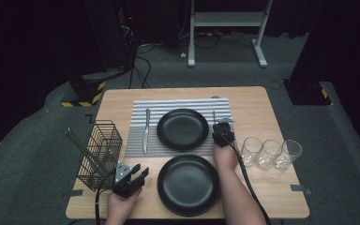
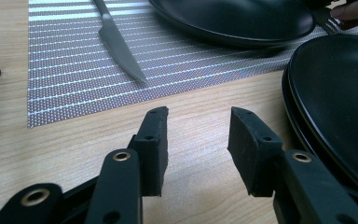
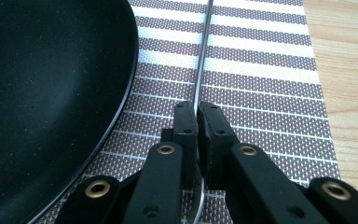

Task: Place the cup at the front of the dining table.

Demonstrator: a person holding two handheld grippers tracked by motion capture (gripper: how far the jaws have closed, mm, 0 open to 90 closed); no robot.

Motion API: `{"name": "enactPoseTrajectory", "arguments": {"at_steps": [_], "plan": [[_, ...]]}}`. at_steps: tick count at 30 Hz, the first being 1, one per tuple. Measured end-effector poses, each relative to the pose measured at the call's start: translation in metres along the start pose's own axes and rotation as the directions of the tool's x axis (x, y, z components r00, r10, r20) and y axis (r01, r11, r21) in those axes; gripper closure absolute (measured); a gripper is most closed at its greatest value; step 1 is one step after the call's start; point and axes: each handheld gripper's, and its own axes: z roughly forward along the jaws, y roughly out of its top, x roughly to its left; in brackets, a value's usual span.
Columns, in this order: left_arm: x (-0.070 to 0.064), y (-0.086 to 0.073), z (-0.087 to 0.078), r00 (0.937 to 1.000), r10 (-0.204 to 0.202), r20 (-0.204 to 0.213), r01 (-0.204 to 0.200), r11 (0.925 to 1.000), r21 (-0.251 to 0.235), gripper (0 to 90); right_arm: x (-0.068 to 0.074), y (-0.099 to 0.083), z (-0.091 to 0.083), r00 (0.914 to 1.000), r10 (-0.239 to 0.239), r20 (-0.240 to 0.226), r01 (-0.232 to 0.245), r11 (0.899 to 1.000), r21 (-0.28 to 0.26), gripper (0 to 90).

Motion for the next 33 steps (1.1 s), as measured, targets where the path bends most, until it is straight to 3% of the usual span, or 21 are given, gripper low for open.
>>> {"name": "enactPoseTrajectory", "arguments": {"at_steps": [7, 15, 25, 33], "plan": [[0.0, 0.0, 0.0, 1.0, -0.001, 0.005, 0.001, 1.0, 0.001, 57.2, 0.002, 0.001, -0.002, 0.9999, 0.001, -0.017, -0.001, 1.0, -0.017, 80.0], [0.0, 0.0, 0.0, 1.0, 0.0, 0.004, 0.0, 1.0, -0.001, 57.0, 0.006, 0.0, -0.011, 0.9997, -0.005, -0.022, 0.005, 1.0, -0.027, 66.6], [0.0, 0.0, 0.0, 0.9999, -0.002, 0.011, 0.002, 1.0, 0.001, 57.4, 0.004, -0.015, -0.038, 0.9993, -0.024, -0.031, 0.022, 0.999, -0.05, 64.3], [-0.002, 0.0, 0.001, 0.9998, 0.004, -0.02, -0.004, 1.0, 0.009, 54.6, 0.001, -0.028, -0.054, 0.9986, -0.028, -0.046, 0.024, 0.997, -0.075, 67.4]]}}
